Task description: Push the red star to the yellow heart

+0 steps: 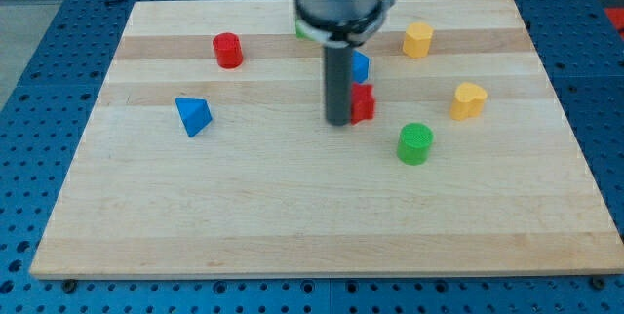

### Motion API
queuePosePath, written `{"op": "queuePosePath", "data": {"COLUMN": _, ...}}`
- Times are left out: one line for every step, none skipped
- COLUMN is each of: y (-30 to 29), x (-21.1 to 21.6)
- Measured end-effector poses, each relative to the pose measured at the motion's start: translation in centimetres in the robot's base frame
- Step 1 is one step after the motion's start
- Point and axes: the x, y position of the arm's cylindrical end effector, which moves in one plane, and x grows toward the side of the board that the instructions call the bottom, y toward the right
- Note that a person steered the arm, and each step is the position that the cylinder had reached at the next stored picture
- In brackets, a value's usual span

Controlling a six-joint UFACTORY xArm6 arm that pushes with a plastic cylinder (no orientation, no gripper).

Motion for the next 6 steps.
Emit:
{"op": "queuePosePath", "data": {"y": 1.2, "x": -0.9}}
{"op": "queuePosePath", "data": {"y": -2.9, "x": -0.8}}
{"op": "queuePosePath", "data": {"y": -3.4, "x": -3.3}}
{"op": "queuePosePath", "data": {"y": -0.9, "x": -4.3}}
{"op": "queuePosePath", "data": {"y": 2.4, "x": -3.3}}
{"op": "queuePosePath", "data": {"y": 5.0, "x": -1.9}}
